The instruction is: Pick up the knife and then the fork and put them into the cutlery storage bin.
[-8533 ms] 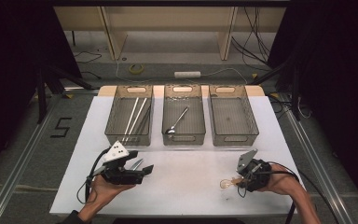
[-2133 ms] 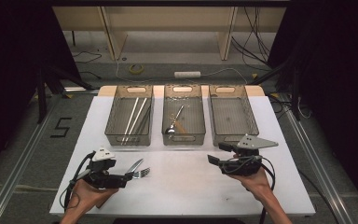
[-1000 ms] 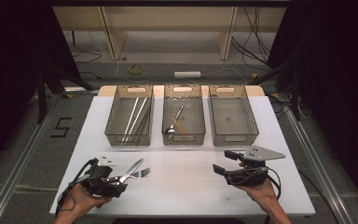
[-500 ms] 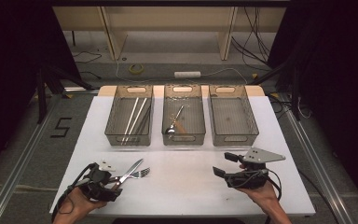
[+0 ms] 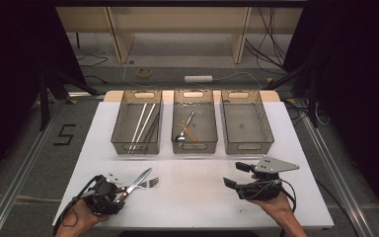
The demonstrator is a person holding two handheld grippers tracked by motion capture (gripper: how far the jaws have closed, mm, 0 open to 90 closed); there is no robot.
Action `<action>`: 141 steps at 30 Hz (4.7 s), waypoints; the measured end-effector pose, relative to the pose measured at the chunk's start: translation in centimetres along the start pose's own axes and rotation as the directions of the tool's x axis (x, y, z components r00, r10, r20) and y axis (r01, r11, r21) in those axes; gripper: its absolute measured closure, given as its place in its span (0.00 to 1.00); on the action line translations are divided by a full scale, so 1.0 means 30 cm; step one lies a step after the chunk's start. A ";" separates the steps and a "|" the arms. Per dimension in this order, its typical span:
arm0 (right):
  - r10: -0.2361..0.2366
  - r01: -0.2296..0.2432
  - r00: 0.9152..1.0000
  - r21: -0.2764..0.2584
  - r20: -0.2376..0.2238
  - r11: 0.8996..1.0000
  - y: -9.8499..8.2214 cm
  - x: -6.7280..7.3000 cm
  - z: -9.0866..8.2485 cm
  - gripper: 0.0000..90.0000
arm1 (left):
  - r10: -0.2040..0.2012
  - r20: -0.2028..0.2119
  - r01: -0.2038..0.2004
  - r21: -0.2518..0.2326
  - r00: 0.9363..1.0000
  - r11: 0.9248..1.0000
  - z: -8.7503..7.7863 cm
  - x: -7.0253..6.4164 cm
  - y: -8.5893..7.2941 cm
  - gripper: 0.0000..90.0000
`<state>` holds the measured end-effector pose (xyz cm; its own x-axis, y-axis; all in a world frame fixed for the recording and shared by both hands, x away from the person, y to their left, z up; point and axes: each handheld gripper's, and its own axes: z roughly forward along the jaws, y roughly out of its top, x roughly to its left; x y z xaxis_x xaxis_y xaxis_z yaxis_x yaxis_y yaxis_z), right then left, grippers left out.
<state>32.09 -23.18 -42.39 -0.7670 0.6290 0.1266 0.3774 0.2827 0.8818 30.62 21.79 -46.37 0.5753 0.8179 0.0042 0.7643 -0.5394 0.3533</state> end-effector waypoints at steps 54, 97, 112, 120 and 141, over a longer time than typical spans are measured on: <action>-0.089 0.089 0.995 0.004 -0.053 0.996 0.020 0.085 0.016 0.33 | 0.195 0.212 -0.174 -0.114 0.958 0.978 -0.027 -0.129 0.177 0.84; -0.506 0.521 0.853 0.200 -0.125 0.830 -0.012 0.288 0.220 0.38 | 0.359 0.353 -0.359 -0.067 0.864 0.931 0.019 -0.336 0.394 0.84; -0.666 0.675 0.735 0.240 -0.128 0.698 -0.032 0.326 0.276 0.51 | 0.389 0.371 -0.401 -0.049 0.843 0.915 0.003 -0.373 0.392 0.84; -0.723 0.733 0.675 0.248 -0.146 0.634 -0.040 0.347 0.291 0.63 | 0.408 0.379 -0.424 -0.046 0.831 0.905 0.001 -0.389 0.393 0.84; -0.830 0.842 0.525 0.254 -0.186 0.476 -0.059 0.375 0.297 0.86 | 0.417 0.390 -0.428 -0.062 0.821 0.902 -0.008 -0.402 0.393 0.84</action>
<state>27.43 -10.14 -46.58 -0.8129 -0.0391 -0.5811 -0.3347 0.8479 0.4111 32.63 5.62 -42.02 0.9044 0.3690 -0.2142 0.4249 -0.8242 0.3744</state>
